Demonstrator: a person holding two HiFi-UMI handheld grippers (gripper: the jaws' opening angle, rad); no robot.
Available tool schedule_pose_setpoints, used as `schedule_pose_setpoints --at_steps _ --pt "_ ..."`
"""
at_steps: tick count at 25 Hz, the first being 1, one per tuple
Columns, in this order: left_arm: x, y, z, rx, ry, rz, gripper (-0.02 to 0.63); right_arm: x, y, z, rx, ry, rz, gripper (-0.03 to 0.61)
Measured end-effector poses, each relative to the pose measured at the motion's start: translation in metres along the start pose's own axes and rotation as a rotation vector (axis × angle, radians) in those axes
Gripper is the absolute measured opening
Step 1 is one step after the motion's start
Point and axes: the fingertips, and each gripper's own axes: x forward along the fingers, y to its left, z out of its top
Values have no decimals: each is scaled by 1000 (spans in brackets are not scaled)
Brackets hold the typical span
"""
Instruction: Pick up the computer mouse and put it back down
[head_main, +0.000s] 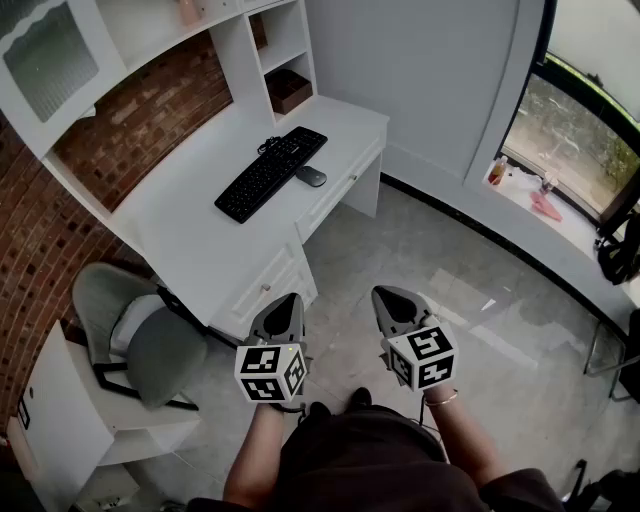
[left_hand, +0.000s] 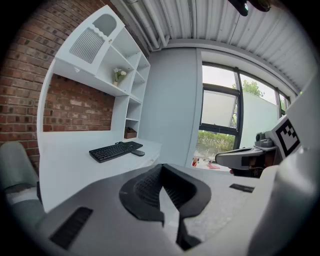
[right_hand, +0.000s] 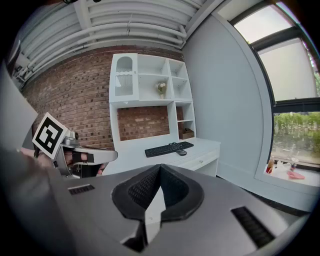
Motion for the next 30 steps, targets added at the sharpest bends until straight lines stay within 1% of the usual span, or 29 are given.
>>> schedule_pose_setpoints --at_steps 8,17,22,30 --pt "11 -6 4 18 -2 8 9 3 -8 5 2 -22 24 5" --pt "19 -7 3 16 9 31 9 9 -20 6 -11 -11 40 5" --pt "25 -8 4 22 7 37 9 13 -31 9 7 -20 37 6" --pt "28 -6 9 21 5 52 9 18 -37 16 18 -12 61 6"
